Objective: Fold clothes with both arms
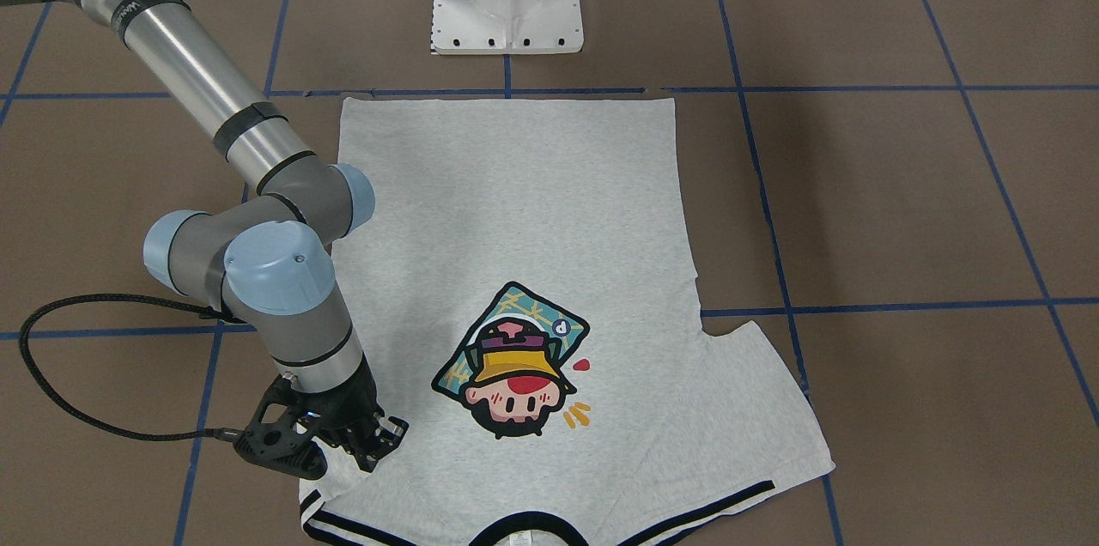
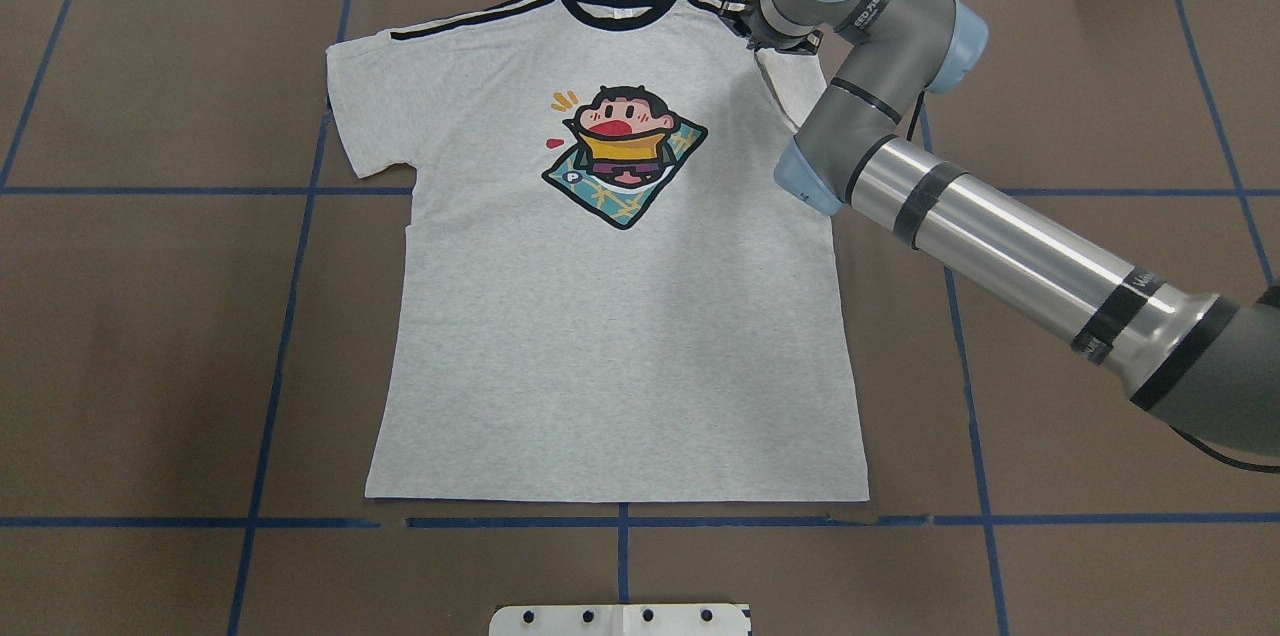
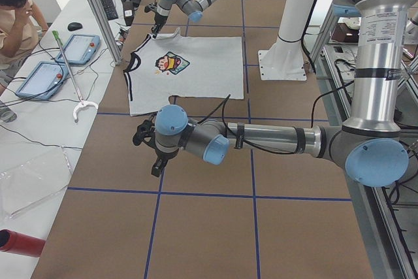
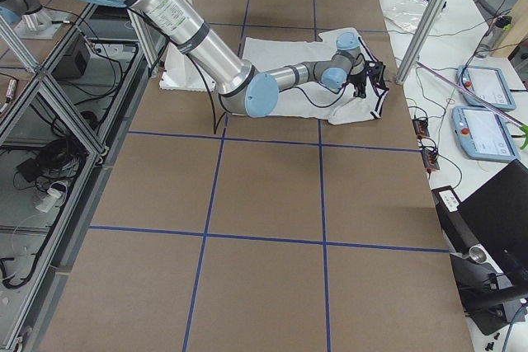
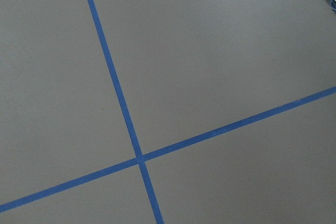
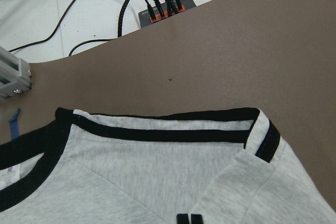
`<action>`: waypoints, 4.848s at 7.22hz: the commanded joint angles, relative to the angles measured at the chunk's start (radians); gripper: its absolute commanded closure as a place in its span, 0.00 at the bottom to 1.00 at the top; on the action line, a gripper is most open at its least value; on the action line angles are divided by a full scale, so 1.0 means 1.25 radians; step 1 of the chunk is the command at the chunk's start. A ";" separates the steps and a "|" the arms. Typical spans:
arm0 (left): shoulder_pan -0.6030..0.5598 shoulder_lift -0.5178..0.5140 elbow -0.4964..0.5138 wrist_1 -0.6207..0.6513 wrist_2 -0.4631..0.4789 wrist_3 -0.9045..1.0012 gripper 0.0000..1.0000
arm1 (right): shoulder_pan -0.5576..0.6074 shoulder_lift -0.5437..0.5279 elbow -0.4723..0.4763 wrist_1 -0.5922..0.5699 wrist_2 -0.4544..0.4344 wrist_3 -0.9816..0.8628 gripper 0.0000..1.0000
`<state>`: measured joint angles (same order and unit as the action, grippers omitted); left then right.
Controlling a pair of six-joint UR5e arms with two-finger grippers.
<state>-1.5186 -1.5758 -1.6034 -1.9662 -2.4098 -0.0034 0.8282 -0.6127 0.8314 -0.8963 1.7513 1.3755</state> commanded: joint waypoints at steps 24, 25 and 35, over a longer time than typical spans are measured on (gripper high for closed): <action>0.385 -0.618 0.736 -0.535 0.292 -0.802 0.26 | 0.124 -0.589 0.792 -0.016 0.210 -0.106 0.00; 0.393 -0.636 0.766 -0.535 0.293 -0.802 0.32 | 0.120 -0.589 0.787 -0.016 0.209 -0.106 0.00; 0.399 -0.679 0.804 -0.567 0.294 -0.803 1.00 | 0.120 -0.595 0.784 -0.016 0.183 -0.105 0.00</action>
<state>-1.0193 -2.4146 -0.5849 -2.6748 -2.0393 -1.0059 0.9793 -1.3584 1.8117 -0.9157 1.9827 1.2440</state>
